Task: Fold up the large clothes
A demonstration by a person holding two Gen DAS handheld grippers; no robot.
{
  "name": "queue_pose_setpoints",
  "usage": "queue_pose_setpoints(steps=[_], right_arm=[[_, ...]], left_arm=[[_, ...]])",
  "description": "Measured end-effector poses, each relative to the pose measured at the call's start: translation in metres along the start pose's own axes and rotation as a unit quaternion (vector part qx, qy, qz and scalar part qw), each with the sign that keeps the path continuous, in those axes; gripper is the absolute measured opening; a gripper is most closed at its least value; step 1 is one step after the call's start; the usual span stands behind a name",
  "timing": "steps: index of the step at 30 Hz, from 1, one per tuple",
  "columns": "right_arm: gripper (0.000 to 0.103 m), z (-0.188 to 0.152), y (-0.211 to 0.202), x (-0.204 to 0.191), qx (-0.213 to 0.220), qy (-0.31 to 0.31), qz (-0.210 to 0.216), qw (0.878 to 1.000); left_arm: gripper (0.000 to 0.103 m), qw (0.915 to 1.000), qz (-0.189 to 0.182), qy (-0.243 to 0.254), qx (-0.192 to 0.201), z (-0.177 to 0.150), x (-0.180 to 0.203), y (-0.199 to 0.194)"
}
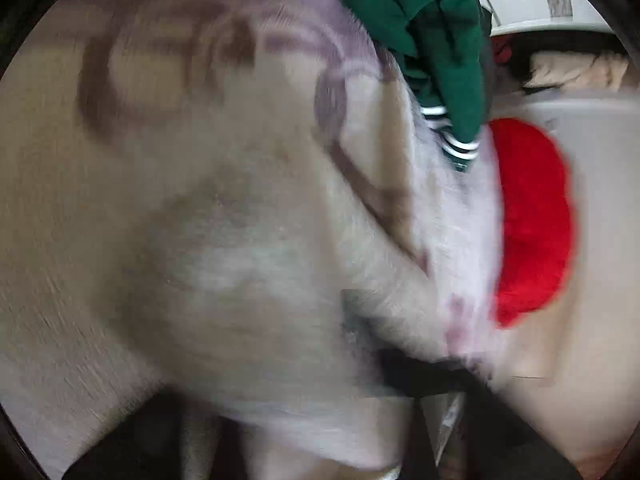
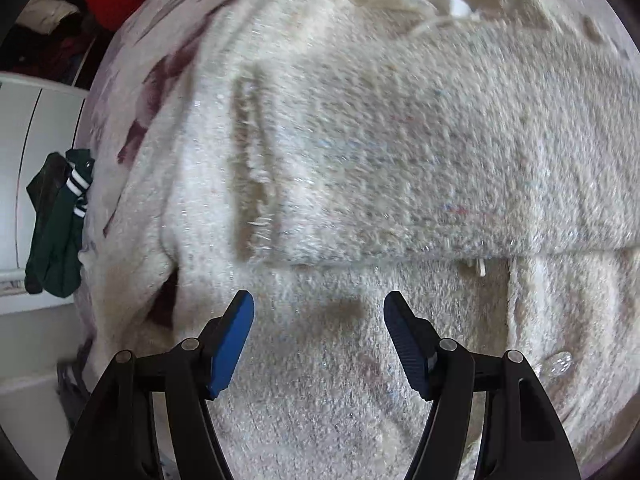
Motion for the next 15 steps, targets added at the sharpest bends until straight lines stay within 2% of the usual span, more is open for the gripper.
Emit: queue_pose_setpoints(steps=[2,4,6,9,10,11,12,15], right_arm=[[0.069,0.004,-0.009,-0.005,0.013,-0.014,-0.008,1.0],[0.069,0.011,-0.019,-0.012,0.037,-0.032,-0.016,0.999],[0.069,0.021,-0.025,-0.02,0.064,-0.041,-0.012,0.997],[0.069,0.039,-0.018,-0.027,0.094,-0.036,0.0,0.995],[0.07,0.044,-0.002,-0.027,0.074,-0.031,0.014,0.997],[0.07,0.045,0.02,-0.026,0.028,-0.023,0.024,0.999],[0.07,0.047,0.034,-0.022,0.004,-0.018,0.018,1.0],[0.07,0.057,0.015,-0.024,0.025,-0.03,0.038,0.999]], left_arm=[[0.005,0.9994,-0.013,0.005,0.032,0.016,0.015,-0.017],[0.005,0.9974,-0.024,0.049,0.047,0.022,0.036,-0.032],[0.005,0.9915,-0.023,0.11,0.065,0.02,0.057,-0.047],[0.005,0.9826,-0.015,0.168,0.077,0.015,0.076,-0.057],[0.005,0.9811,-0.013,0.177,0.078,0.014,0.079,-0.059],[0.005,0.9797,-0.009,0.184,0.079,0.013,0.08,-0.06],[0.005,0.9789,-0.009,0.188,0.079,0.012,0.083,-0.057],[0.005,0.9721,-0.011,0.215,0.092,0.003,0.104,-0.065]])
Point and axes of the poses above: each gripper's, at about its wrist camera, not at the fingertips, and y roughly the way its jaws point, x to its right, z to its top, the point moved 7 cm from there along y, roughly the way its jaws point, and after that the axes turned 2 degrees about z, right-handed, at the moved point
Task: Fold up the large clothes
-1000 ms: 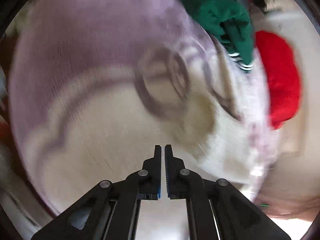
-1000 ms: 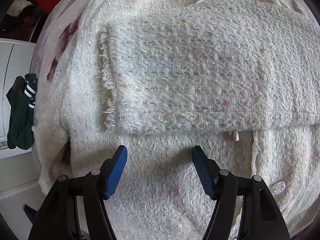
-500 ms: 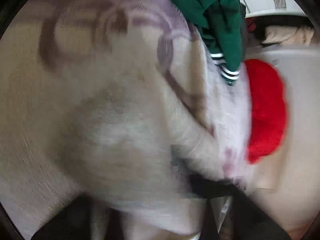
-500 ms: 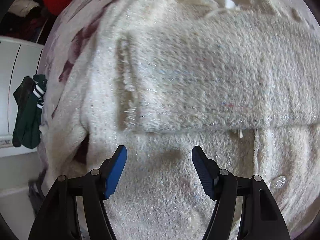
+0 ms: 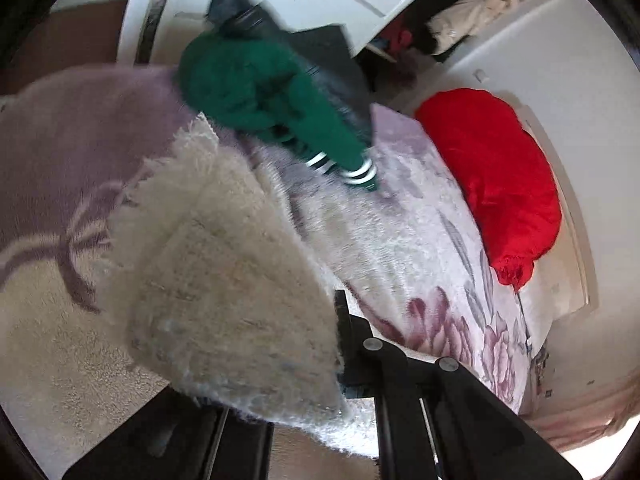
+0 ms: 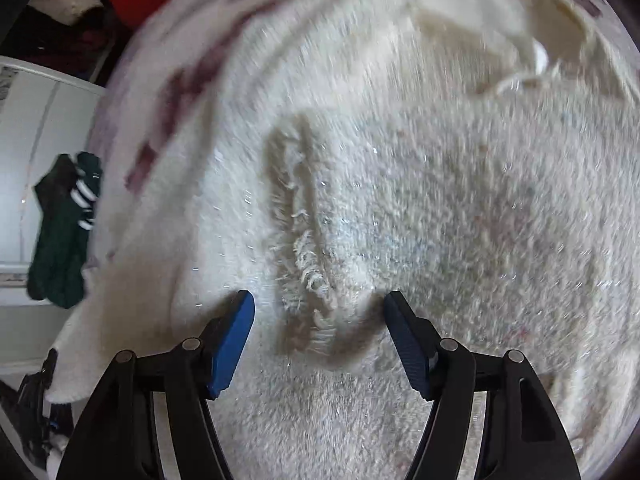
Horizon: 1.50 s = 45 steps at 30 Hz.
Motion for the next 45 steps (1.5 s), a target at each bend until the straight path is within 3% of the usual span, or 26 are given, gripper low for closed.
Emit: queue_pose_setpoints(steps=[5,7,10,13,15,20,21,22,26,28,29,30,31,34,37,39,43,44,45], right_arm=[[0.07,-0.015,-0.063,0.045,0.036,0.036,0.005,0.999],[0.07,-0.026,-0.084,0.075,0.04,0.057,-0.006,0.998],[0.07,-0.041,-0.117,0.128,0.046,0.101,-0.011,0.994],[0.07,-0.053,-0.146,0.193,0.055,0.152,-0.01,0.987],[0.07,-0.064,-0.162,0.233,0.064,0.181,-0.012,0.981],[0.07,-0.078,-0.196,0.312,0.078,0.231,-0.012,0.97],[0.07,-0.078,-0.2,0.326,0.078,0.234,-0.011,0.969],[0.07,-0.079,-0.204,0.34,0.078,0.239,-0.013,0.968],[0.07,-0.091,-0.211,0.379,0.065,0.251,-0.013,0.966],[0.07,-0.098,-0.21,0.386,0.061,0.25,-0.013,0.966],[0.072,-0.101,-0.212,0.392,0.06,0.25,-0.009,0.966],[0.078,-0.106,-0.214,0.396,0.061,0.249,-0.003,0.967],[0.08,-0.106,-0.218,0.399,0.063,0.25,0.004,0.966],[0.08,-0.1,-0.231,0.405,0.074,0.25,0.024,0.965],[0.08,-0.077,-0.242,0.402,0.093,0.249,0.058,0.962],[0.08,-0.056,-0.241,0.393,0.096,0.245,0.091,0.961],[0.081,-0.006,-0.209,0.361,0.066,0.22,0.15,0.962],[0.081,0.005,-0.196,0.355,0.055,0.21,0.14,0.966],[0.081,0.014,-0.183,0.35,0.041,0.199,0.121,0.972]], left_arm=[[0.005,0.9922,-0.002,0.115,0.047,-0.006,0.083,-0.021],[0.005,0.9825,-0.01,0.178,0.056,-0.022,0.128,-0.026],[0.005,0.9593,-0.023,0.277,0.052,-0.072,0.204,-0.024],[0.005,0.9312,-0.051,0.361,0.005,-0.157,0.275,-0.007],[0.005,0.9062,-0.072,0.415,-0.04,-0.23,0.315,0.011],[0.005,0.8304,-0.097,0.528,-0.151,-0.421,0.368,0.058],[0.005,0.821,-0.096,0.539,-0.163,-0.444,0.37,0.065],[0.005,0.8064,-0.09,0.555,-0.183,-0.476,0.37,0.075],[0.011,0.7712,-0.042,0.589,-0.237,-0.541,0.354,0.102],[0.026,0.7579,-0.027,0.603,-0.246,-0.554,0.346,0.106],[0.047,0.751,-0.034,0.605,-0.262,-0.56,0.342,0.104],[0.075,0.7479,-0.037,0.605,-0.271,-0.56,0.34,0.102],[0.09,0.7489,-0.04,0.6,-0.278,-0.559,0.338,0.096],[0.09,0.7572,-0.058,0.581,-0.293,-0.55,0.334,0.08],[0.09,0.7762,-0.059,0.554,-0.295,-0.528,0.326,0.065],[0.09,0.7948,-0.046,0.535,-0.283,-0.501,0.32,0.063],[0.091,0.8391,0.016,0.491,-0.233,-0.428,0.29,0.068],[0.091,0.8489,0.038,0.481,-0.216,-0.407,0.28,0.074],[0.091,0.853,0.057,0.476,-0.206,-0.392,0.272,0.081]])
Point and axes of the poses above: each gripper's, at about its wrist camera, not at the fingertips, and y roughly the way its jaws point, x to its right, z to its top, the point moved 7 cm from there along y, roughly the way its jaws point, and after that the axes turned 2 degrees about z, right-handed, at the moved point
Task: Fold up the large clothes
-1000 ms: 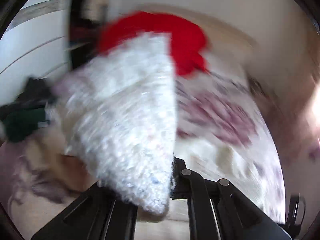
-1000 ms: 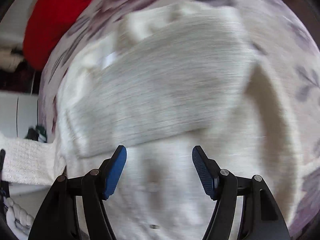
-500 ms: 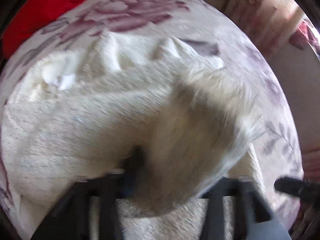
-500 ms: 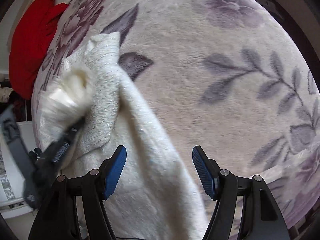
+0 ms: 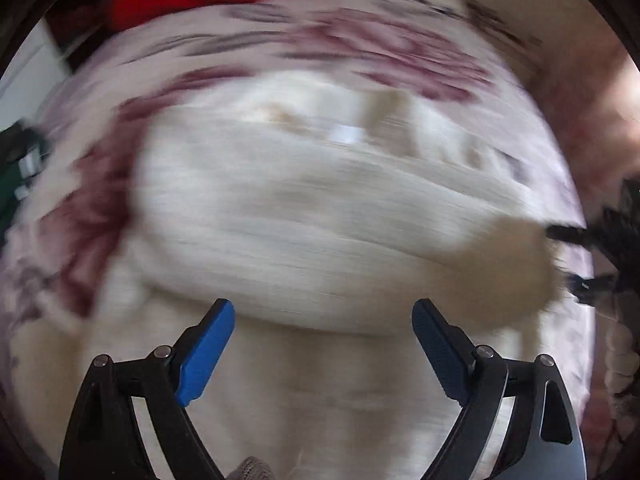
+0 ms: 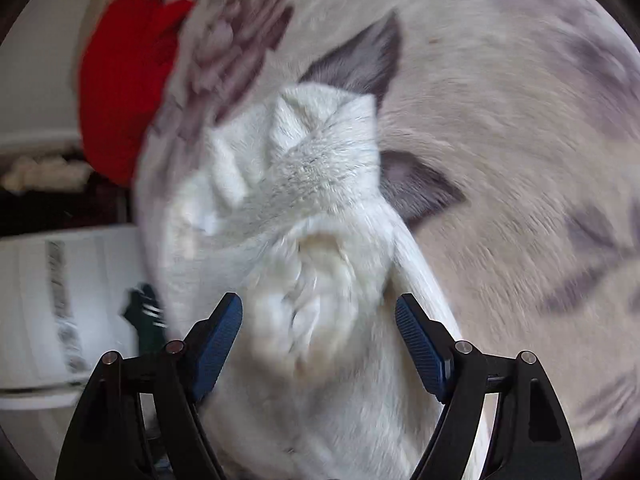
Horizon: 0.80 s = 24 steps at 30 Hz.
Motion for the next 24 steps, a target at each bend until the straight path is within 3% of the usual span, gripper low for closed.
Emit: queue_pose_setpoints(steps=[1,2,3,4,6,10,12,13,15,17,19,20,24], right_arm=[[0.08,0.004,0.015,-0.006,-0.017,-0.012,-0.01,1.0],[0.072,0.006,0.027,-0.013,-0.028,-0.021,-0.014,0.999],[0.032,0.007,0.032,-0.022,-0.024,-0.035,-0.018,0.999],[0.008,0.009,0.032,-0.03,-0.009,-0.056,-0.034,0.998],[0.008,0.011,0.024,-0.048,0.017,-0.11,-0.066,0.992],[0.007,0.025,-0.019,-0.07,0.106,-0.132,-0.035,0.985],[0.008,0.037,-0.03,-0.065,0.141,-0.137,-0.051,0.979],[0.008,0.043,-0.024,-0.058,0.134,-0.141,-0.069,0.978],[0.017,0.05,0.006,-0.031,0.061,-0.125,-0.114,0.984],[0.018,0.046,0.021,0.0,0.007,-0.074,-0.149,0.986],[0.036,0.042,0.01,0.01,0.015,-0.043,-0.134,0.99],[0.052,0.039,-0.002,0.012,0.028,-0.024,-0.123,0.992],[0.055,0.034,-0.049,-0.002,0.071,0.011,-0.094,0.993]], left_arm=[[0.091,0.9996,0.027,-0.012,-0.005,0.004,-0.023,0.006],[0.091,0.9988,0.043,-0.023,-0.008,0.006,-0.039,0.011],[0.09,0.9979,0.055,-0.034,-0.006,0.01,-0.056,0.013],[0.091,0.9968,0.065,-0.047,-0.002,0.015,-0.072,0.015],[0.09,0.9948,0.081,-0.06,0.006,0.024,-0.096,0.016],[0.091,0.9917,0.094,-0.084,0.024,0.04,-0.123,0.021],[0.091,0.9913,0.094,-0.091,0.016,0.043,-0.128,0.032],[0.091,0.9911,0.096,-0.092,0.007,0.041,-0.13,0.039],[0.091,0.9906,0.094,-0.097,-0.022,0.031,-0.132,0.049],[0.091,0.9909,0.08,-0.103,-0.033,0.025,-0.128,0.048],[0.091,0.9923,0.073,-0.096,-0.026,0.024,-0.121,0.033],[0.09,0.9932,0.068,-0.093,-0.02,0.026,-0.116,0.022],[0.091,0.9974,0.031,-0.065,-0.001,0.062,-0.085,-0.004]])
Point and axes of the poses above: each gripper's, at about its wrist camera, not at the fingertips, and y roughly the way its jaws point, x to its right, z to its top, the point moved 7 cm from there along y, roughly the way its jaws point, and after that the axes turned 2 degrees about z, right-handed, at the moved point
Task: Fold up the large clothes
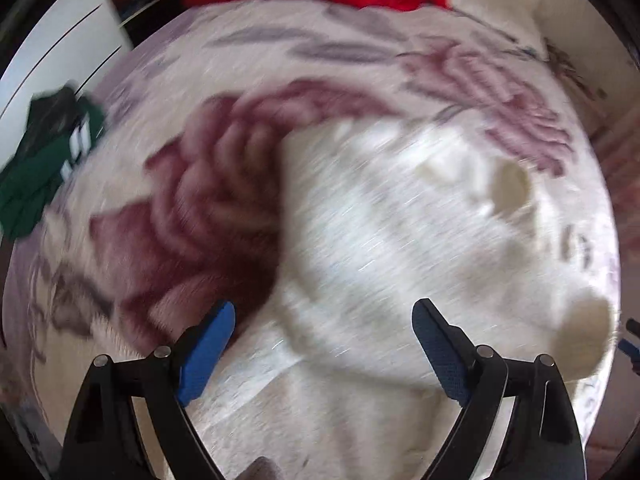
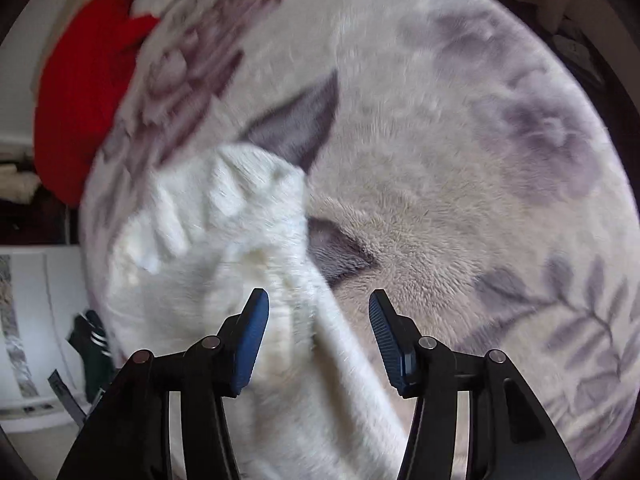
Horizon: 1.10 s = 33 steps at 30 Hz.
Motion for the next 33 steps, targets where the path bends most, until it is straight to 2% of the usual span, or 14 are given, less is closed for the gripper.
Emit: queue_pose_setpoints(steps=[2,4,7,9,11,12,13,14,15,16,18,25,31,33], right_arm=[[0.056,0.003,-0.015,-0.02,0.01,-0.004,0.008,1.0],[0.057,0.012,-0.008,-0.055,-0.008,-0.021,0.028,0.999],[0.057,0.024,0.036,-0.116,-0.036,-0.06,0.043,0.997],[0.057,0.035,0.072,-0.146,-0.05,-0.084,0.024,0.995],[0.057,0.042,0.114,-0.172,-0.074,-0.108,0.005,0.991],[0.057,0.045,0.132,-0.182,-0.082,-0.115,-0.004,0.99],[0.057,0.046,0.149,-0.188,-0.096,-0.121,-0.01,0.988],[0.057,0.045,0.169,-0.194,-0.114,-0.126,-0.017,0.985],[0.057,0.045,0.182,-0.194,-0.121,-0.125,-0.023,0.984],[0.056,0.044,0.193,-0.195,-0.124,-0.13,-0.034,0.983],[0.012,0.044,0.197,-0.2,-0.1,-0.154,-0.049,0.982],[0.009,0.056,0.174,-0.218,-0.023,-0.159,-0.076,0.984],[0.008,0.083,0.171,-0.231,0.013,-0.144,-0.082,0.986],[0.009,0.087,0.18,-0.23,0.006,-0.146,-0.079,0.986]], left_arm=[[0.091,0.9998,-0.007,0.019,0.006,0.031,0.024,0.002],[0.091,0.9991,-0.01,0.04,0.003,0.062,0.05,0.022],[0.09,0.9964,-0.014,0.067,-0.049,0.09,0.079,0.074],[0.088,0.9922,0.005,0.085,-0.091,0.099,0.092,0.114],[0.084,0.9879,0.041,0.107,-0.104,0.105,0.096,0.142],[0.056,0.986,0.054,0.117,-0.106,0.106,0.096,0.15],[0.044,0.9835,0.076,0.128,-0.102,0.106,0.094,0.156],[0.033,0.9848,0.077,0.13,-0.086,0.107,0.092,0.155],[0.014,0.9852,0.081,0.131,-0.074,0.108,0.09,0.151],[0.012,0.9851,0.085,0.134,-0.065,0.109,0.088,0.147],[0.008,0.9885,0.069,0.126,-0.048,0.11,0.083,0.136],[0.006,0.9959,0.034,0.083,-0.015,0.132,0.074,0.118],[0.006,0.9978,0.023,0.054,-0.029,0.155,0.073,0.133],[0.008,0.9973,0.008,0.045,-0.057,0.151,0.074,0.143]])
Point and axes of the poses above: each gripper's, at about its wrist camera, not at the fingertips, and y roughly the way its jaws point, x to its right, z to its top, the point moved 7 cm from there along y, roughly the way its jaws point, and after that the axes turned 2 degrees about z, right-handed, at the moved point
